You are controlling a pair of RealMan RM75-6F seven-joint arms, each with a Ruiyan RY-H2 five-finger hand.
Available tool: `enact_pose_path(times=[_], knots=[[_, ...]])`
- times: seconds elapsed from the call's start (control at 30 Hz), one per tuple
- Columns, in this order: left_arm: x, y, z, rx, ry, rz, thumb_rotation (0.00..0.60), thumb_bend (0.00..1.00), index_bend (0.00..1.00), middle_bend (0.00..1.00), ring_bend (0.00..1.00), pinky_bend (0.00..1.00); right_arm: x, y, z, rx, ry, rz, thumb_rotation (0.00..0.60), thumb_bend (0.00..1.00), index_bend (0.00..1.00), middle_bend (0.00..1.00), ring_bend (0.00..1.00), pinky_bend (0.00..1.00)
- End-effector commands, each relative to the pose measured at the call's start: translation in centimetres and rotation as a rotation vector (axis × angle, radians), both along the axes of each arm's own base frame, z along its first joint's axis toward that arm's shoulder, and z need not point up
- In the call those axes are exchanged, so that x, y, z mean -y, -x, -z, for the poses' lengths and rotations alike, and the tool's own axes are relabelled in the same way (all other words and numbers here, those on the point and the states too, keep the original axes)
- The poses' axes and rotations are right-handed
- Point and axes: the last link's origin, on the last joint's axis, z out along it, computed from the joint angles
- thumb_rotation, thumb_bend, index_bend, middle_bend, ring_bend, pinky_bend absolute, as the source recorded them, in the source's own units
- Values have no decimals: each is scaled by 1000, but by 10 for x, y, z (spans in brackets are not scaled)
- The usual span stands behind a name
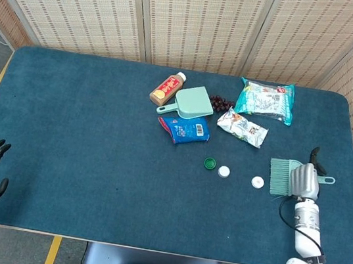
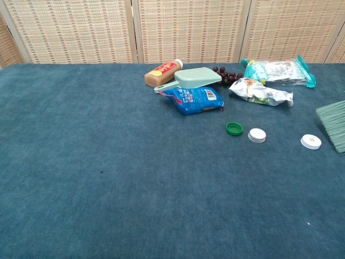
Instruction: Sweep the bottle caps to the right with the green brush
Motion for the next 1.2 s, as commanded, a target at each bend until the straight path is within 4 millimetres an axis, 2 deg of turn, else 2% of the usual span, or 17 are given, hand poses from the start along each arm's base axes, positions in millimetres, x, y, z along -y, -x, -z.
enact_pose_path(times=[0.03, 0.13, 0.23, 0.33, 0.43, 0.63, 0.77, 0.87, 1.07, 1.2], knots=[[0, 0, 1, -2, 3, 1, 600, 452, 0, 0, 0, 14, -7, 19, -29, 40, 38, 13, 600, 406, 947, 820, 480, 78], [-1, -1, 4, -4, 9, 3, 600, 452, 0, 0, 0, 14, -10, 27, -49, 82, 76, 15, 600, 405, 947, 820, 480, 78], [-1, -2, 5, -4, 13, 4, 600, 451, 0, 0, 0, 14, -13, 26, -64, 172, 110, -3, 600, 405, 947, 820, 480, 78], [-3, -3, 6, -4, 13, 4, 600, 452, 0, 0, 0, 14, -16, 11, -69, 259, 105, -52, 600, 405, 947, 820, 480, 78], [-4, -3, 6, -4, 13, 4, 600, 452, 0, 0, 0, 14, -19, -15, -64, 324, 73, -116, 600, 405, 947, 820, 480, 78], [-2, -2, 4, 1, 8, 4, 600, 452, 0, 0, 0, 15, -18, -83, -36, 332, -12, -234, 600, 405, 947, 820, 480, 78], [-1, -1, 0, 11, 1, 3, 600, 453, 0, 0, 0, 14, -15, -131, -6, 290, -60, -282, 600, 405, 947, 820, 480, 78], [-2, 1, -2, 18, -1, -4, 600, 452, 0, 0, 0, 14, -10, -158, 17, 249, -94, -298, 600, 405, 947, 820, 480, 78], [-10, 8, -8, 38, -6, -29, 600, 452, 0, 0, 0, 14, 4, -199, 61, 206, -131, -294, 600, 405, 947, 820, 480, 78], [-14, 9, -13, 43, -19, -28, 600, 451, 0, 0, 0, 14, 10, -210, 82, 159, -146, -280, 600, 405, 947, 820, 480, 78]])
